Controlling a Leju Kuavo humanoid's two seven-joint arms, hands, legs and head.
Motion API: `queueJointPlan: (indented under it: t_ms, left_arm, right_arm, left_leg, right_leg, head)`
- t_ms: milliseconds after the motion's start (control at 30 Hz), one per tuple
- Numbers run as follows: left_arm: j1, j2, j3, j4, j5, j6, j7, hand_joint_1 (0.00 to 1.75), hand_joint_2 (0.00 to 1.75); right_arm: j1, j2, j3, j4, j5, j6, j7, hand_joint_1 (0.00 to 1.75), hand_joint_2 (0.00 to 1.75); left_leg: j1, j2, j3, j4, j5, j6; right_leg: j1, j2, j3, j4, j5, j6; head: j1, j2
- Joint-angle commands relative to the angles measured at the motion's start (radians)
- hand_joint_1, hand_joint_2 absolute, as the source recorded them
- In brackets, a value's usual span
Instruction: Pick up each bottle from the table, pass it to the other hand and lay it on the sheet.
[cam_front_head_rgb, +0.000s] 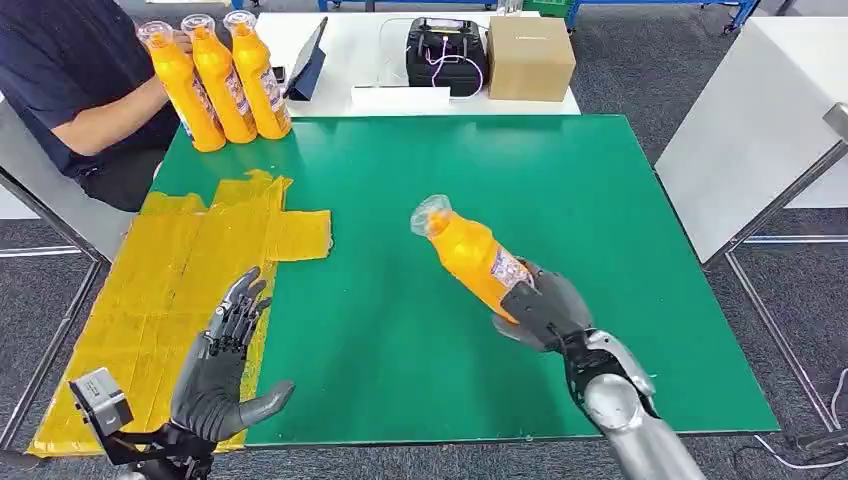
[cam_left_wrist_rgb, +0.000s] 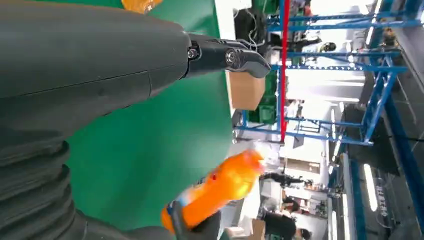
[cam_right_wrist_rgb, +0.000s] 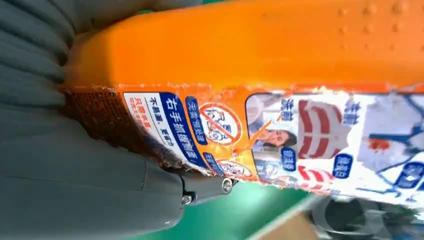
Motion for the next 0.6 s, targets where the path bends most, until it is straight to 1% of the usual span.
queueJointPlan:
  t_ms: [33, 67, 133, 233, 300, 333, 433, 467, 500, 567, 600]
  left_arm:
    - [0.024, -0.041, -0.043, -0.014, -0.003, -0.001, -0.001, 0.0, 1.75]
    - [0.026, -0.04, -0.053, -0.014, -0.002, -0.004, 0.0, 0.0, 1.75]
    - [0.03, -0.043, -0.073, -0.017, 0.006, -0.006, -0.004, 0.0, 1.75]
    - [0.025, -0.043, -0.105, -0.026, -0.023, 0.0, -0.011, 0.0, 1.75]
    - [0.023, -0.038, -0.138, -0.03, -0.017, -0.001, -0.007, 0.0, 1.75]
    - [0.023, -0.038, -0.138, -0.03, -0.017, -0.001, -0.007, 0.0, 1.75]
    - [0.031, -0.028, -0.171, -0.032, 0.002, -0.003, -0.004, 0.0, 1.75]
    - [0.034, -0.024, -0.18, -0.034, 0.007, -0.002, -0.007, 0.0, 1.75]
    - [0.037, -0.017, -0.196, -0.036, 0.009, 0.005, -0.009, 0.0, 1.75]
    - [0.045, -0.006, -0.213, -0.035, 0.025, 0.011, -0.008, 0.0, 1.75]
    - [0.048, 0.002, -0.217, -0.032, 0.03, 0.016, -0.011, 0.0, 1.75]
  right_arm:
    - [0.036, 0.075, 0.178, -0.172, 0.022, -0.039, 0.005, 1.75, 1.75]
    - [0.037, 0.079, 0.192, -0.169, 0.021, -0.04, 0.003, 1.75, 1.75]
    - [0.034, 0.082, 0.225, -0.159, 0.02, -0.038, 0.0, 1.75, 1.75]
    - [0.023, 0.092, 0.266, -0.135, 0.015, -0.034, -0.001, 1.75, 1.75]
    - [-0.002, 0.088, 0.306, -0.109, 0.011, -0.022, -0.008, 1.75, 1.75]
    - [-0.002, 0.088, 0.306, -0.109, 0.011, -0.022, -0.008, 1.75, 1.75]
    - [-0.008, 0.088, 0.348, -0.103, 0.006, -0.014, -0.013, 1.75, 1.75]
    - [-0.012, 0.082, 0.364, -0.104, 0.007, -0.009, -0.016, 1.75, 1.75]
    - [-0.017, 0.076, 0.389, -0.108, 0.009, -0.005, -0.021, 1.75, 1.75]
    - [-0.018, 0.073, 0.421, -0.112, 0.013, 0.007, -0.029, 1.75, 1.75]
    - [-0.017, 0.072, 0.44, -0.113, 0.017, 0.012, -0.033, 1.75, 1.75]
  left_leg:
    - [0.0, 0.005, 0.003, 0.0, -0.002, -0.001]
    - [0.0, 0.003, 0.0, 0.0, -0.001, -0.001]
    - [0.0, 0.002, 0.0, 0.0, -0.001, -0.001]
    - [0.0, 0.003, 0.001, 0.0, -0.001, -0.001]
    - [0.0, 0.004, 0.001, -0.001, -0.001, -0.001]
    - [0.0, 0.003, 0.0, 0.0, -0.001, -0.001]
    - [0.0, 0.002, -0.001, 0.0, -0.001, -0.001]
    - [0.0, 0.004, 0.002, -0.001, -0.002, -0.001]
    - [-0.001, 0.003, -0.001, -0.001, -0.001, -0.001]
    - [0.0, 0.005, 0.002, -0.001, -0.002, -0.001]
    - [0.0, 0.004, 0.001, -0.001, -0.001, -0.001]
  right_leg:
    - [0.0, 0.003, 0.002, -0.001, -0.001, -0.001]
    - [0.0, 0.002, 0.0, 0.0, -0.001, -0.001]
    - [0.0, 0.001, -0.001, -0.001, 0.0, 0.0]
    - [0.0, 0.002, 0.0, -0.001, -0.001, -0.001]
    - [0.0, 0.003, 0.0, -0.001, 0.0, -0.001]
    - [0.0, 0.002, -0.001, -0.001, 0.0, -0.001]
    - [0.0, 0.001, -0.002, -0.001, 0.0, -0.001]
    - [0.0, 0.003, 0.001, -0.002, -0.001, -0.001]
    - [0.0, 0.002, -0.002, -0.001, 0.0, 0.0]
    - [0.0, 0.003, 0.001, -0.002, -0.001, -0.001]
    - [0.0, 0.003, 0.0, -0.001, 0.0, -0.001]
  head:
    - [0.0, 0.0]
    - [0.0, 0.0]
    - [0.0, 0.0]
    - [0.0, 0.0]
    - [0.0, 0.0]
    - [0.0, 0.0]
    - [0.0, 0.0]
    - [0.0, 0.0]
    - [0.0, 0.0]
    - [0.0, 0.0]
    - [0.0, 0.0]
